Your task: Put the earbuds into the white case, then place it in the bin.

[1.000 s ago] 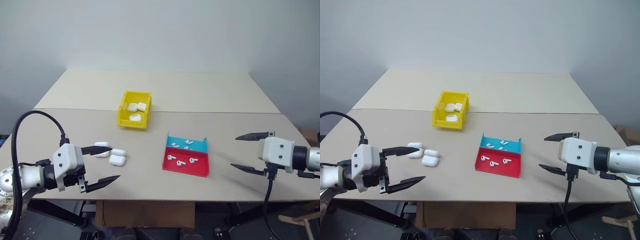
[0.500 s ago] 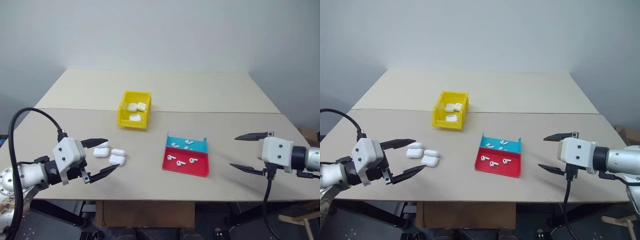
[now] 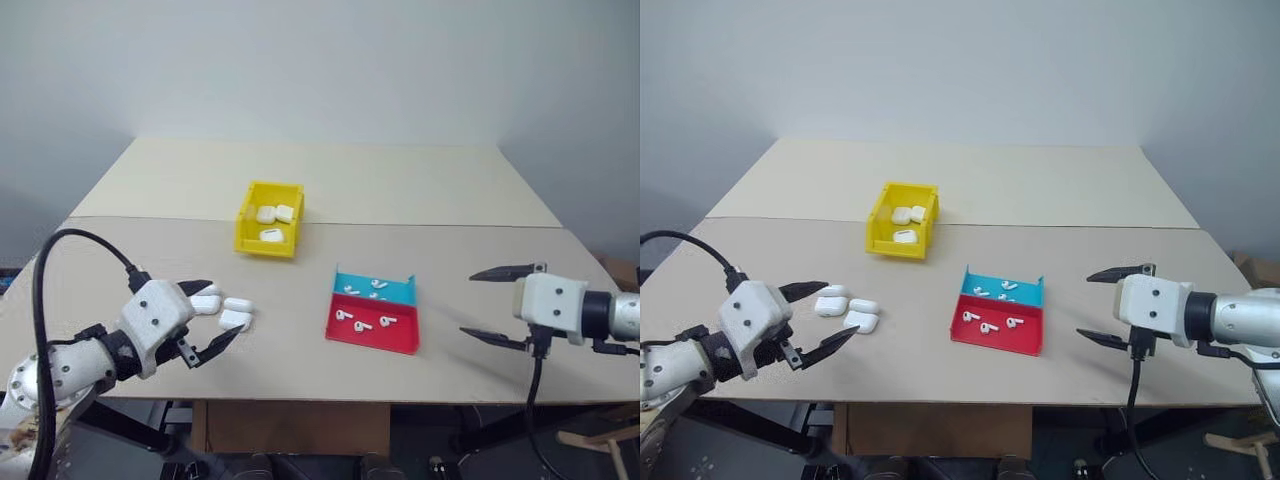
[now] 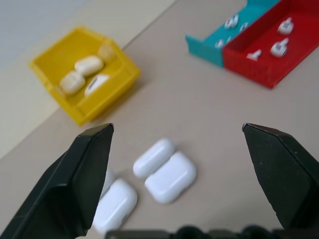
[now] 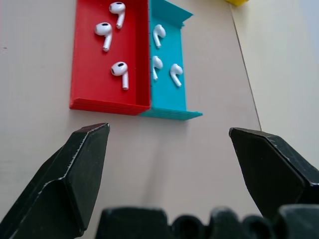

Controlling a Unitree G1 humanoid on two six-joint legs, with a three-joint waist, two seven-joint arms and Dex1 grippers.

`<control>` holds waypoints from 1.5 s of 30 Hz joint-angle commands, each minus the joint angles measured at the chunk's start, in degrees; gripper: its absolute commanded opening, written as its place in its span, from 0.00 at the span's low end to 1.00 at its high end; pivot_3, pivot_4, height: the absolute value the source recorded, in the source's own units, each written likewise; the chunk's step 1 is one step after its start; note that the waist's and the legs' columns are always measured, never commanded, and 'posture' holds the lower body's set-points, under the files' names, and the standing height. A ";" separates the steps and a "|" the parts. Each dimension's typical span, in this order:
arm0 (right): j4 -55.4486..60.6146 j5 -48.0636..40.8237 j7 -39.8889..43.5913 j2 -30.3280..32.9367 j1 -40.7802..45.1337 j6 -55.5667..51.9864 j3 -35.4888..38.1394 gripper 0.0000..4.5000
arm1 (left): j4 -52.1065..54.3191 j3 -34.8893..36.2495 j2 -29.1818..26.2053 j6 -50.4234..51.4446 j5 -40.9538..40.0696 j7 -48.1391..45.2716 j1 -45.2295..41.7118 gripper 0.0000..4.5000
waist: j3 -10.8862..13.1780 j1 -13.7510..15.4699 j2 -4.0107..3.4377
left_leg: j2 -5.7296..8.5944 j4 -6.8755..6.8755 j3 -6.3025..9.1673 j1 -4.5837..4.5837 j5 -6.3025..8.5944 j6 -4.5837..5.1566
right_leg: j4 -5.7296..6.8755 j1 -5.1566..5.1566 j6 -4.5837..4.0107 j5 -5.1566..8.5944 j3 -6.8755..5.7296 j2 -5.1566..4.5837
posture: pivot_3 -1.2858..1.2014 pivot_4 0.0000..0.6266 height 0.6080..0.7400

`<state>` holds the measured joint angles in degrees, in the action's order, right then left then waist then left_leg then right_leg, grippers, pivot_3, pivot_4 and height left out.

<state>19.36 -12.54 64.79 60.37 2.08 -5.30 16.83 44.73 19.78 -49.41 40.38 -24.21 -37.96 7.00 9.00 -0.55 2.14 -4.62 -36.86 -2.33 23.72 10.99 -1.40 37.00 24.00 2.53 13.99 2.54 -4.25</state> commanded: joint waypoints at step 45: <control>13.57 2.65 -9.77 -1.90 -10.15 -10.50 3.47 0.99 | -28.34 -40.77 -9.06 23.03 -88.79 98.08 -46.38 1.00 | 0.11 1.41 0.22 | 0.29 0.02 0.16 -0.54 -0.01 -0.14 | -0.30 -0.77 -0.13 -0.14 0.00 -0.19 | 0.52 0.24 1.00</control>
<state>31.16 -10.15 55.99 58.80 -7.93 -15.23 18.48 16.87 -21.41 -58.55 62.69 -112.70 59.56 -37.85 9.11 0.86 2.36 -4.33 -36.83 -2.17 23.18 10.97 -1.54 36.69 23.24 2.40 13.85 2.55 -4.44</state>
